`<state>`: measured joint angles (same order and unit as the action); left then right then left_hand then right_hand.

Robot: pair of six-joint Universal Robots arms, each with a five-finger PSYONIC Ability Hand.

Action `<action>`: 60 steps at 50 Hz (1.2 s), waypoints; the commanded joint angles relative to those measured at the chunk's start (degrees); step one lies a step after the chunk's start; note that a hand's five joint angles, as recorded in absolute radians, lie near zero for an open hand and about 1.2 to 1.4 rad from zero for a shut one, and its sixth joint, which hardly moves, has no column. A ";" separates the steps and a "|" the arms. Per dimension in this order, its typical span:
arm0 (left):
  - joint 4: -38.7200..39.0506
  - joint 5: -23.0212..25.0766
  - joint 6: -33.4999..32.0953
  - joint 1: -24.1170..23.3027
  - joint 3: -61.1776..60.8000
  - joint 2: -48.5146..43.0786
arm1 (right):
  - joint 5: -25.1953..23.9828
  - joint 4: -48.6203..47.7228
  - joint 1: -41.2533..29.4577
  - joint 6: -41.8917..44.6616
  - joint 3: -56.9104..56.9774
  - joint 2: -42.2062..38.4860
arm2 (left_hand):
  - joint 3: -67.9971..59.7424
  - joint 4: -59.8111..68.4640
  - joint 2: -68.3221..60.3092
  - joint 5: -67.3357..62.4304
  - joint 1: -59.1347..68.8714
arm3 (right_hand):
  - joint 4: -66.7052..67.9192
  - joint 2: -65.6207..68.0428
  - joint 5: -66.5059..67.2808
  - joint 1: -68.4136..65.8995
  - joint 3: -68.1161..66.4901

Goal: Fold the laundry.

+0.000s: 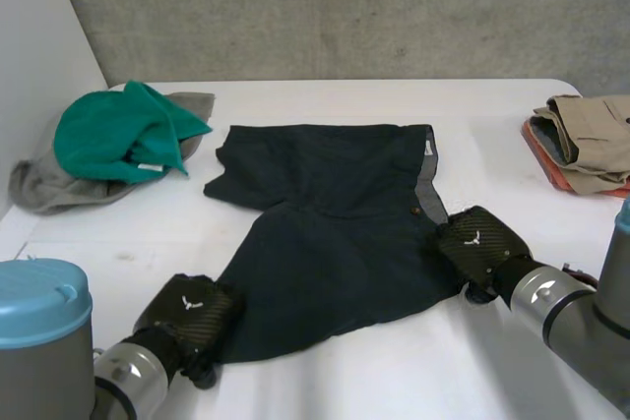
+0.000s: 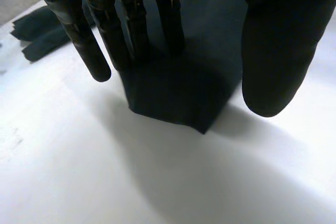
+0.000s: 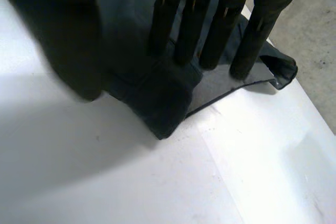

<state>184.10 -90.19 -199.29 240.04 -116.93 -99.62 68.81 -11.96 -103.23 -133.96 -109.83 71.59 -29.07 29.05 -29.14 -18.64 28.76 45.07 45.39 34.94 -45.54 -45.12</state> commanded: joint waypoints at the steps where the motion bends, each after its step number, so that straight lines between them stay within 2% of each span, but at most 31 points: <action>1: 9.42 -0.78 -0.84 -0.10 0.21 -3.55 | 0.97 -4.04 -0.13 0.19 1.37 -3.56 | -7.85 7.88 -7.79 -8.28 8.16 | 34.93 34.61 35.06 -34.46 -34.88; 4: 10.84 -0.69 -1.19 -0.27 0.12 -4.61 | 0.88 -4.12 -0.13 -0.34 1.11 -3.56 | -24.64 24.66 -24.57 -25.07 24.94 | 34.93 34.61 35.06 -34.46 -34.88; 5: 11.27 -0.43 -1.62 -0.27 0.12 -4.79 | 0.88 -4.04 -0.22 -0.34 1.02 -3.56 | -45.86 45.88 -45.79 -46.29 46.17 | 34.93 34.61 35.06 -34.46 -34.88; 6: 11.45 -0.34 -1.80 -0.27 0.12 -4.88 | 0.97 -4.12 -0.31 -0.51 0.94 -3.56 | -50.88 50.90 -50.81 -51.31 51.19 | 34.93 34.61 35.06 -34.46 -34.88; 11: 11.45 -0.69 -3.73 -0.27 0.83 -4.18 | 1.41 -2.90 -0.22 -0.51 0.58 -1.72 | -50.93 50.95 -50.86 -51.36 51.24 | 34.93 34.61 35.06 -34.46 -34.88; 12: 11.80 -0.52 -4.43 -0.62 0.48 -3.31 | 1.41 -1.42 -0.22 -0.77 0.50 0.90 | -50.93 50.95 -50.86 -51.36 51.24 | 34.93 34.61 35.06 -34.46 -34.88; 17: 12.07 -0.25 -4.79 -1.85 0.56 6.70 | 1.41 5.44 -0.22 -1.04 1.63 7.60 | -50.93 50.95 -50.86 -51.36 51.24 | 34.93 34.61 35.06 -34.46 -34.88; 18: 12.07 -0.17 -4.44 -1.77 0.56 8.20 | 1.41 6.67 0.04 -1.04 1.81 7.95 | -50.93 50.95 -50.86 -51.36 51.24 | 28.33 28.00 28.46 -27.86 -28.28; 19: 12.07 -0.08 -4.35 -1.68 0.56 9.17 | 1.41 7.90 -0.04 -1.21 2.16 8.04 | -50.93 50.95 -50.86 -51.36 51.24 | 6.95 6.62 7.08 -6.48 -6.90; 20: 11.98 0.01 -4.27 -1.59 0.74 10.49 | 1.41 9.83 0.22 -1.39 2.51 8.57 | -50.93 50.95 -50.86 -51.36 51.24 | -30.07 -30.39 -29.94 30.54 30.12; 21: 11.90 0.01 -4.18 -1.50 0.83 10.59 | 1.15 10.55 0.57 -1.74 2.43 8.74 | -50.93 50.95 -50.86 -51.36 51.24 | -30.61 -30.93 -30.47 31.08 30.66; 27: 11.81 -0.25 -4.18 -1.41 2.58 10.94 | 1.32 11.78 3.21 -10.33 1.73 9.98 | -50.93 50.95 -50.86 -51.36 51.24 | -27.75 -28.08 -27.62 28.23 27.81; 32: 11.81 -0.43 -3.91 -1.77 5.48 10.94 | 0.44 10.82 3.03 -13.60 0.23 8.23 | -50.93 50.95 -50.86 -51.36 51.24 | -26.07 -26.40 -25.94 26.54 26.12; 38: 11.19 -0.17 -0.14 -1.68 8.12 10.33 | 0.79 3.18 2.59 -14.05 1.37 -3.02 | -50.93 50.95 -50.86 -51.36 51.24 | -17.34 -17.67 -17.21 17.81 17.39; 40: 11.02 -0.08 0.48 -1.85 7.34 10.24 | 1.23 -0.15 2.42 -13.26 1.72 -5.74 | -50.93 50.95 -50.86 -51.36 51.24 | -10.30 -10.63 -10.17 10.78 10.36; 41: 10.84 -0.08 0.74 -2.03 6.98 10.15 | 1.32 -0.95 2.42 -12.99 1.99 -6.02 | -45.46 45.48 -45.39 -45.89 45.76 | -7.59 -7.92 -7.46 8.06 7.64; 43: 10.05 -0.08 0.75 -2.47 5.58 9.97 | 1.67 -1.84 2.59 -12.12 2.34 -6.11 | -13.42 13.45 -13.35 -13.85 13.73 | 1.30 0.97 1.43 -0.83 -1.25; 44: 8.92 -0.16 0.66 -3.25 3.83 9.97 | 1.85 -2.27 2.51 -10.98 2.69 -6.19 | -5.78 5.80 -5.71 -6.21 6.09 | 11.51 11.18 11.64 -11.04 -11.46; 47: 7.07 -0.25 0.92 -4.05 1.71 10.41 | 1.94 -2.89 2.68 -9.65 2.78 -6.20 | -4.53 4.56 -4.46 -4.96 4.84 | 32.71 32.39 32.84 -32.24 -32.66; 48: 5.93 -0.25 0.92 -4.14 0.49 10.59 | 1.94 -3.16 2.68 -9.56 2.78 -6.20 | -3.53 3.55 -3.46 -3.96 3.83 | 34.91 34.58 35.04 -34.44 -34.86; 56: 4.69 -0.25 0.40 -3.53 -5.05 9.19 | 1.94 -5.53 2.33 -9.74 0.06 -3.13 | -3.35 3.37 -3.28 -3.78 3.65 | 34.93 34.61 35.06 -34.46 -34.88; 60: 6.97 -0.25 0.31 -3.26 -4.10 2.69 | 2.38 -5.27 1.45 -9.92 -0.30 -2.42 | -3.52 3.54 -3.45 -3.94 3.82 | 34.93 34.61 35.06 -34.46 -34.88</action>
<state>189.05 -90.45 -198.87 236.40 -121.89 -91.70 70.91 -17.49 -101.08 -143.65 -109.63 68.28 -30.38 29.54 -29.95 -19.37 30.22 68.43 64.90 57.46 -47.23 -67.20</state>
